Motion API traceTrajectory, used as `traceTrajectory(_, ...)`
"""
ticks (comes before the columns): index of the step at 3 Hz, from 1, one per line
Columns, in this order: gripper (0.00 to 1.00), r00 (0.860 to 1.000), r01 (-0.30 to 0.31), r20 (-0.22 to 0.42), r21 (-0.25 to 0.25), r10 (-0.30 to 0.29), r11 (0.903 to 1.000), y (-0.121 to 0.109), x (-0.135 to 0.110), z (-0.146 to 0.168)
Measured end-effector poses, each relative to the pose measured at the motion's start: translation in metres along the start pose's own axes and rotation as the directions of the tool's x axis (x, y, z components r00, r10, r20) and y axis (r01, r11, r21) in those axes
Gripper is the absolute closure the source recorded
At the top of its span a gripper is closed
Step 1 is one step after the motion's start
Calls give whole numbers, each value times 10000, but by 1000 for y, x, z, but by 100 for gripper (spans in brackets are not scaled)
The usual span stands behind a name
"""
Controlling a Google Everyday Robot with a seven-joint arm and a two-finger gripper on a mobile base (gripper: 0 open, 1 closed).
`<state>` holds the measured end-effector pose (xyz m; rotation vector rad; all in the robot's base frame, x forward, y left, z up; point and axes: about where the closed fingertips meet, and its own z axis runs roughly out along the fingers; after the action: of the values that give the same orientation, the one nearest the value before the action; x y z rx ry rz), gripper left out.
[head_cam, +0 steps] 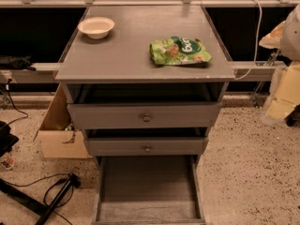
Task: Place green rice chip bag into bottom drawer
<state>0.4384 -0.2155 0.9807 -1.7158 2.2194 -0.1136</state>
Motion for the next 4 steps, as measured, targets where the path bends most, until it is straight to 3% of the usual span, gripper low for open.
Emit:
traceTrajectory(1, 0, 10000, 0, 1, 0, 0, 10000, 0, 0, 0)
traceTrajectory(2, 0, 9988, 84, 483, -85, -80, 9999, -25, -8, 12)
traceTrajectory(3, 0, 9905, 391, 1328, -220, -358, 9990, -67, -25, 36)
traceTrajectory(4, 0, 9717, 783, 2249, -203, -717, 9967, -106, -44, 63)
